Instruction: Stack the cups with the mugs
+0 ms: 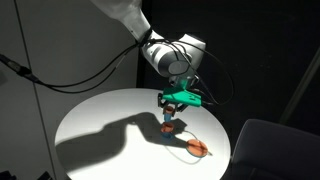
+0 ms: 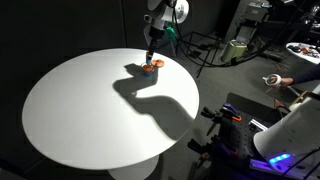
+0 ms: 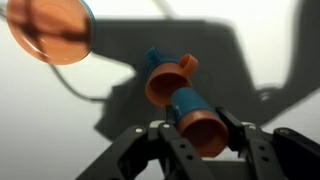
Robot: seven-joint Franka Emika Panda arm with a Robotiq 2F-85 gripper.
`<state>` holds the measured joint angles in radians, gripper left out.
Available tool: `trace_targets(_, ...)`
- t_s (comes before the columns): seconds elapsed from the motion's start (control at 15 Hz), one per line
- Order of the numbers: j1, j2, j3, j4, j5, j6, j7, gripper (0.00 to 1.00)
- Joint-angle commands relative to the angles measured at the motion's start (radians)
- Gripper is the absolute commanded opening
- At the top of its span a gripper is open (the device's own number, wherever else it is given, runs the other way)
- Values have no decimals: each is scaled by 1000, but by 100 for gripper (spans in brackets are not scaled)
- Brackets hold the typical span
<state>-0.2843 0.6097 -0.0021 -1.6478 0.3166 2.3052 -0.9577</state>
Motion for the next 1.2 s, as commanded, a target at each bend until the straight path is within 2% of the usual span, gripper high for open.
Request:
trace_targets(0.0,-16,30,6,63,-34,-52,43,20)
trace_targets(1.13,-14,154,8,225,-118,-132,90,20)
